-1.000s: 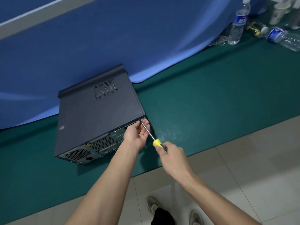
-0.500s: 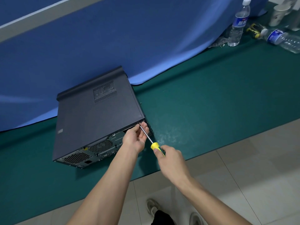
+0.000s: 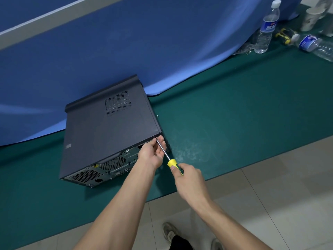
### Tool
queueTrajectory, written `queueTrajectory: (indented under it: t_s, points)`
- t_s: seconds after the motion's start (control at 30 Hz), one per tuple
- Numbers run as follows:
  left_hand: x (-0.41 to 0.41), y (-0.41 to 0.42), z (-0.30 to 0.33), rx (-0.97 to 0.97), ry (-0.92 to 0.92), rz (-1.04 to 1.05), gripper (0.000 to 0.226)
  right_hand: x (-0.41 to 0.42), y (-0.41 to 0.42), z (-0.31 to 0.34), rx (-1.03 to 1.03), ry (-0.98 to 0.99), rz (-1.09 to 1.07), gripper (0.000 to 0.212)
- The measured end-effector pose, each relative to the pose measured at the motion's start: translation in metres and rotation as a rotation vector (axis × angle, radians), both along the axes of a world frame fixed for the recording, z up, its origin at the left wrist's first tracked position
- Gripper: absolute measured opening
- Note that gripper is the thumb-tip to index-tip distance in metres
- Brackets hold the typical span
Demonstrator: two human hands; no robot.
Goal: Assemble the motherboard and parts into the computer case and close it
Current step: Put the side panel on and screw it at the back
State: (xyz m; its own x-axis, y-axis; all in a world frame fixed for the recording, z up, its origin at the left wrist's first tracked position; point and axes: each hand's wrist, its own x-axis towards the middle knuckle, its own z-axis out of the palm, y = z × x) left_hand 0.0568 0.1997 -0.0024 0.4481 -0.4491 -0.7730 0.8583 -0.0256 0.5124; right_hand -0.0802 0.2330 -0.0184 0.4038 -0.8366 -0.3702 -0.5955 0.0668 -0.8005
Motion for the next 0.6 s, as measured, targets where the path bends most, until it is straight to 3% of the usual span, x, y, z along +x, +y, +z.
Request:
queueTrajectory:
  t_s: [0.23, 0.37, 0.5, 0.6]
  points:
    - [-0.001, 0.003, 0.006, 0.012, -0.034, -0.020, 0.024, 0.009, 0.003, 0.007, 0.141, -0.072, -0.050, 0.035]
    - [0.001, 0.004, 0.008, 0.036, -0.066, -0.117, 0.026, 0.015, 0.001, 0.021, 0.693, -0.373, -0.240, 0.032]
    - [-0.001, 0.009, 0.014, 0.089, -0.117, -0.363, 0.030, 0.011, -0.005, 0.028, 1.236, -0.748, -0.366, 0.037]
    - [-0.002, 0.013, 0.018, 0.127, -0.169, -0.508, 0.032, 0.006, -0.008, 0.024, 1.292, -0.784, -0.305, 0.045]
